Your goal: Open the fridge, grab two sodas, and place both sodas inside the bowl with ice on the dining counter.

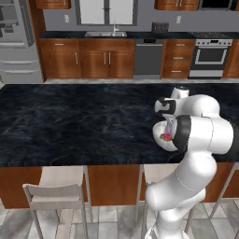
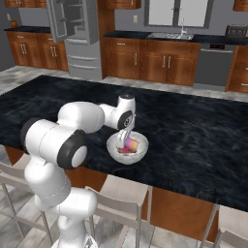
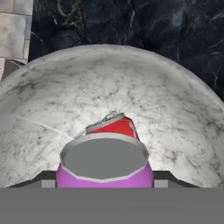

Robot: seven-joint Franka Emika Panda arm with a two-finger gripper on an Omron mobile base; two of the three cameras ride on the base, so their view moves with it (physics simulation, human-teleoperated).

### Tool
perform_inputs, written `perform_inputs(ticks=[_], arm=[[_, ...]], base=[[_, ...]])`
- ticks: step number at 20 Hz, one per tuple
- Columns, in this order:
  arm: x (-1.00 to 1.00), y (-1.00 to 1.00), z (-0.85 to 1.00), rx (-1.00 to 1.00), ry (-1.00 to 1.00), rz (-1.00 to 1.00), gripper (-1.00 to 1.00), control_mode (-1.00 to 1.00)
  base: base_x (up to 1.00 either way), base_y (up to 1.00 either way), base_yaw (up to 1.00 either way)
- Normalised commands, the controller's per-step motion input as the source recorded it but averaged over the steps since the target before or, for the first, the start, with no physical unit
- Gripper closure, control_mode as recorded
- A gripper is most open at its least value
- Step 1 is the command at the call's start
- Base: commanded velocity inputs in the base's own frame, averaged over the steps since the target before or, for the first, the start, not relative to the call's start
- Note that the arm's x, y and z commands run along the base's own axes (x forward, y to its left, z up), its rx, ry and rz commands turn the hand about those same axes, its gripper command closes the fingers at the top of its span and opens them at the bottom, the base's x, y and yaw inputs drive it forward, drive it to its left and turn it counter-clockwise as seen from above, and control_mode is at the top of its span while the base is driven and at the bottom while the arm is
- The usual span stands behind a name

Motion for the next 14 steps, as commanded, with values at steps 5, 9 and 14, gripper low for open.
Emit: perform_inputs(ticks=[5,9,14], arm=[[-0.2,-0.02,0.03,0.0,-0.13,0.0,-1.0,-1.0],[-0.3,-0.03,0.18,0.0,-0.11,0.0,-1.0,-1.0],[-0.32,-0.01,0.44,0.0,-0.12,0.0,-1.0,-1.0]], base=[[0.0,0.0,0.0],[0.0,0.0,0.0],[0.0,0.0,0.0]])
